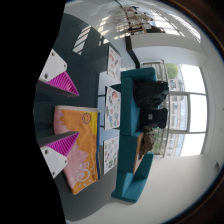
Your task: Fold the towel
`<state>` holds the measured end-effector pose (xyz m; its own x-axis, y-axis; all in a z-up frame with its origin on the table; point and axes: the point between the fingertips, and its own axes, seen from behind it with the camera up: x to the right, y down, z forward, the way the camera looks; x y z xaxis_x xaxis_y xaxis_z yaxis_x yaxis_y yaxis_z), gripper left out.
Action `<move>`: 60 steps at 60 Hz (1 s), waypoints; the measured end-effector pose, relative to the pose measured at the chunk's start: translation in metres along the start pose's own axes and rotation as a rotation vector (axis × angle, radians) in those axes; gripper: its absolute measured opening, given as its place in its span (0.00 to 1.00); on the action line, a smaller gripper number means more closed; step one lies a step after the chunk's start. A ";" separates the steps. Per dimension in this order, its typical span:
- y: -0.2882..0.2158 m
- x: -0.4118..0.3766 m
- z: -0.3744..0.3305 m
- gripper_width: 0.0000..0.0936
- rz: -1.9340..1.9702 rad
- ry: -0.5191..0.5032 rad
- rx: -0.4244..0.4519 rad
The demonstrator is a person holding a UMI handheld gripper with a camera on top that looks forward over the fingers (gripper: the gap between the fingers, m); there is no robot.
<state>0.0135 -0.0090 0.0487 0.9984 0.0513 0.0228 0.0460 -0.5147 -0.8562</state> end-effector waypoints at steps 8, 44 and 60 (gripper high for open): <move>0.003 -0.002 0.056 0.59 0.008 -0.006 -0.101; -0.016 0.008 0.066 0.02 -0.031 -0.041 -0.131; -0.085 0.153 0.019 0.02 0.031 0.040 -0.013</move>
<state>0.1615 0.0593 0.1153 0.9998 0.0014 0.0176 0.0157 -0.5267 -0.8499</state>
